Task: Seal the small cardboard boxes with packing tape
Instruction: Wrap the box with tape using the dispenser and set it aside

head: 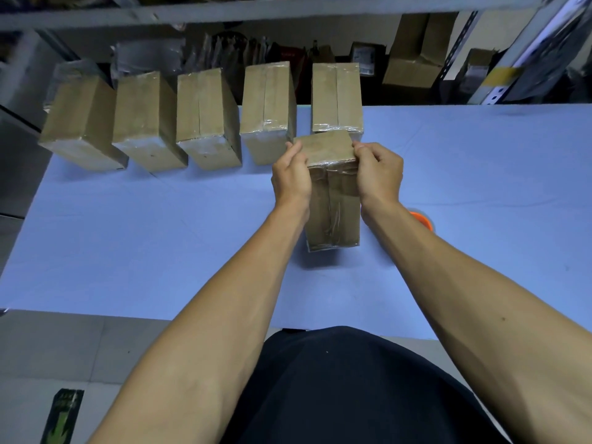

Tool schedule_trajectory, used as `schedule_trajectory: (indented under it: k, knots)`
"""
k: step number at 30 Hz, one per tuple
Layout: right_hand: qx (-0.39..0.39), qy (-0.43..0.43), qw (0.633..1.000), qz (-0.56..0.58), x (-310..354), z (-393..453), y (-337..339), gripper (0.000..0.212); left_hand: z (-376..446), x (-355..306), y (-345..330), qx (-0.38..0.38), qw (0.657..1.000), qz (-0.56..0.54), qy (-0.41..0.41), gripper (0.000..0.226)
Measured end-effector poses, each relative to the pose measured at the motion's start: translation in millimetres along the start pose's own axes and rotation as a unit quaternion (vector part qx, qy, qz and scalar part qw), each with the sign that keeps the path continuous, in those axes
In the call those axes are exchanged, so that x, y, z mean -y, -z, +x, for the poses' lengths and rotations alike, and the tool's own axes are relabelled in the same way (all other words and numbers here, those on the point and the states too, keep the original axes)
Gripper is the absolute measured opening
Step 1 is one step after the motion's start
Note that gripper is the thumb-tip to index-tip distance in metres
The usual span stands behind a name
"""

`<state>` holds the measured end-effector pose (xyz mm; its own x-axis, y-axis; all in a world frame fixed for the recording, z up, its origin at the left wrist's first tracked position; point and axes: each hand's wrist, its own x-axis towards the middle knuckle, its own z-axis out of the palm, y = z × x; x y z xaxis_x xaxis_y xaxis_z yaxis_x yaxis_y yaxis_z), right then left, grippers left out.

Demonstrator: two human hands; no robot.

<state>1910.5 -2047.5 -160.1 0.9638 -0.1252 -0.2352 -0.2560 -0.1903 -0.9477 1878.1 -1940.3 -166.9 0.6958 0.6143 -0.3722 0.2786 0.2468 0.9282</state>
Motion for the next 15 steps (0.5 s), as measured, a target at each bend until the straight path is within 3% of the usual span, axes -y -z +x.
schedule_trajectory:
  k: [5, 7, 10, 12, 15]
  knots:
    - [0.046, -0.021, 0.997, 0.061, 0.0, 2.6, 6.0, 0.020, -2.4, -8.1, 1.1, 0.036, 0.999, -0.008, 0.009, 0.044]
    - [0.104, -0.034, 0.990, 0.089, -2.8, 0.7, 8.7, 0.020, 4.4, -7.3, 3.0, 0.047, 0.998, -0.003, 0.030, 0.041]
    - [0.208, -0.005, 0.978, 0.023, -16.8, 0.3, 15.0, 0.063, 5.0, -19.5, 7.8, 0.070, 0.996, 0.032, 0.052, 0.034]
    - [0.221, 0.010, 0.975, -0.036, -23.0, -1.3, 16.9, 0.076, 5.0, -19.8, 12.9, 0.102, 0.991, 0.046, 0.073, 0.036]
    - [0.186, 0.008, 0.979, -0.083, -35.8, -4.1, 17.1, 0.040, -4.0, -6.0, 22.5, 0.155, 0.982, 0.088, 0.064, 0.035]
